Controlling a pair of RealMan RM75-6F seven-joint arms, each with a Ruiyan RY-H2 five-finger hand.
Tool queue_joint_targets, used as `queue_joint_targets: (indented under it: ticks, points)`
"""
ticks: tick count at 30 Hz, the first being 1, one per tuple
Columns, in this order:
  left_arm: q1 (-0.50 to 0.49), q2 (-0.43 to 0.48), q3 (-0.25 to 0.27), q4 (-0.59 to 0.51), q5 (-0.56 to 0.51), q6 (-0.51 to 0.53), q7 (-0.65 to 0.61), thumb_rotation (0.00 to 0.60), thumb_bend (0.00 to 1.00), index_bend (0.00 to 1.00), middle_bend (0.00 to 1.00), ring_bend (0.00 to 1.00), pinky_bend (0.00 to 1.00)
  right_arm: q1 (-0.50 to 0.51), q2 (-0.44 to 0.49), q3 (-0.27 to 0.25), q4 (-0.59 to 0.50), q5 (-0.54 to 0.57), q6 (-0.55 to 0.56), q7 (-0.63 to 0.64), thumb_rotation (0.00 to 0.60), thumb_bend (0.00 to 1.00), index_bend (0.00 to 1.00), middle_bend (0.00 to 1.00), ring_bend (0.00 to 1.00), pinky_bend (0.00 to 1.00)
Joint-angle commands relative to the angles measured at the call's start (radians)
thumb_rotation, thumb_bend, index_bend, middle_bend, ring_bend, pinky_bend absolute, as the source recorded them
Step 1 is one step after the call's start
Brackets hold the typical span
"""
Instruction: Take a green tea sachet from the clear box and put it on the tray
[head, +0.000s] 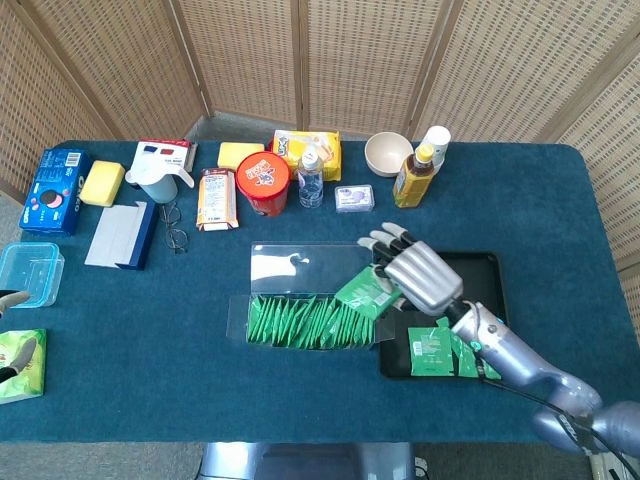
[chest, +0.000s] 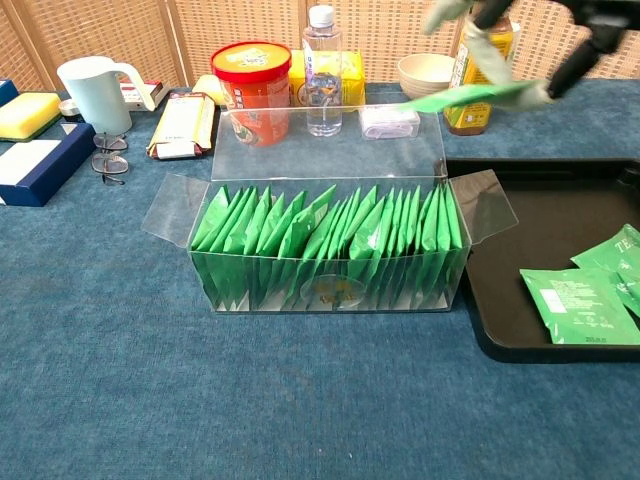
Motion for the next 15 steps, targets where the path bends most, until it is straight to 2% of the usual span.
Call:
queue_joint_targets:
  ticks: [1,7,15]
  points:
    - [0.000,0.003,-0.001,-0.001,0.001,0.002,0.000,0.600,0.31,0.25,0.25,0.20,0.30,-0.041,0.025,-0.032,-0.001,-0.015,0.026,-0.003,0.600,0.39,0.68,0.20,0.15,0.12]
    - [0.001,0.007,0.001,-0.008,0.004,0.004,0.004,0.600,0.31,0.25,0.25,0.20,0.30,-0.097,0.041,-0.081,0.030,-0.021,0.030,0.003,0.600,0.39,0.67,0.20,0.15,0.12]
    - [0.002,0.008,0.003,-0.017,0.011,0.008,0.014,0.600,0.31,0.25,0.25,0.20,0.30,-0.118,0.006,-0.098,0.087,-0.016,0.002,0.002,0.600,0.39,0.67,0.20,0.15,0.11]
